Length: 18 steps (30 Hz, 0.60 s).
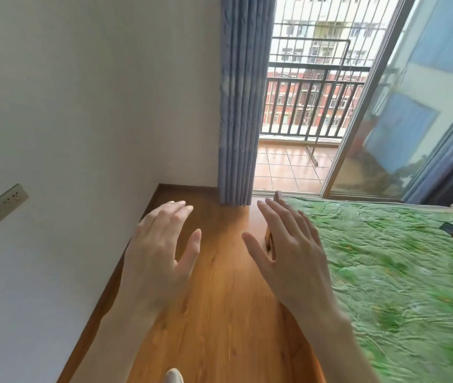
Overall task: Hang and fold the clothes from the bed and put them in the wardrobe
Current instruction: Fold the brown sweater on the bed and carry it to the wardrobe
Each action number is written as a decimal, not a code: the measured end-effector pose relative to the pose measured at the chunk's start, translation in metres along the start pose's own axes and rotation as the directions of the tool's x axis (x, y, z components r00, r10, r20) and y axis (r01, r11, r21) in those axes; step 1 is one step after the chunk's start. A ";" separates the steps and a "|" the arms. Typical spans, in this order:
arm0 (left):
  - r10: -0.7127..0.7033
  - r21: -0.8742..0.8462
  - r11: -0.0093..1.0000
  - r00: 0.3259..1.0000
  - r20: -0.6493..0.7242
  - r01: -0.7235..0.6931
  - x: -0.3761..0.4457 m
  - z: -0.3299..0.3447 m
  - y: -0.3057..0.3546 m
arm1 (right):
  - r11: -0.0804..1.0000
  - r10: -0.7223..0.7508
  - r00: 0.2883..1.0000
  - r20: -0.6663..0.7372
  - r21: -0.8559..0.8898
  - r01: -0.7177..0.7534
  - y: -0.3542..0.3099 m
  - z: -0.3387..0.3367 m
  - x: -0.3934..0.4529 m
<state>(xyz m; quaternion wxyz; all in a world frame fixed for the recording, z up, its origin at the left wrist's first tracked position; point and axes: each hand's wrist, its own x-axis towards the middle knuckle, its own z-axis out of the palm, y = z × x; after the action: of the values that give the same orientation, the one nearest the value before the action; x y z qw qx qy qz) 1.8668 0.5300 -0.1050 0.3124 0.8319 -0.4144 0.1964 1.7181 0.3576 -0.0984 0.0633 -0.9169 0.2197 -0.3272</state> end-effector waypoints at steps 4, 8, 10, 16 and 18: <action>0.062 -0.047 0.997 0.998 0.011 -0.062 0.080 0.040 -0.049 | 0.998 0.051 0.997 -0.052 -0.037 -0.053 0.002 0.054 0.073; 0.141 -0.097 0.985 0.990 0.012 -0.139 0.163 0.068 -0.099 | 0.989 0.141 0.984 -0.112 -0.039 -0.146 0.001 0.098 0.147; 0.184 -0.123 0.976 0.983 0.016 -0.181 0.202 0.082 -0.118 | 0.982 0.171 0.975 -0.142 -0.055 -0.181 0.001 0.117 0.178; 0.293 -0.167 0.944 0.956 0.030 -0.284 0.293 0.143 -0.149 | 0.959 0.242 0.950 -0.195 -0.099 -0.265 0.022 0.162 0.249; 0.313 -0.185 0.936 0.949 0.039 -0.301 0.322 0.171 -0.153 | 0.949 0.268 0.941 -0.206 -0.114 -0.295 0.037 0.176 0.269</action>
<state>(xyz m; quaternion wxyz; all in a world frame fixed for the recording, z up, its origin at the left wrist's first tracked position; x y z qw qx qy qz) 2.1887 0.3012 -0.0955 0.3363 0.7321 -0.5653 0.1770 2.0013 0.2001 -0.0910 0.0225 -0.8430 0.3767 -0.3834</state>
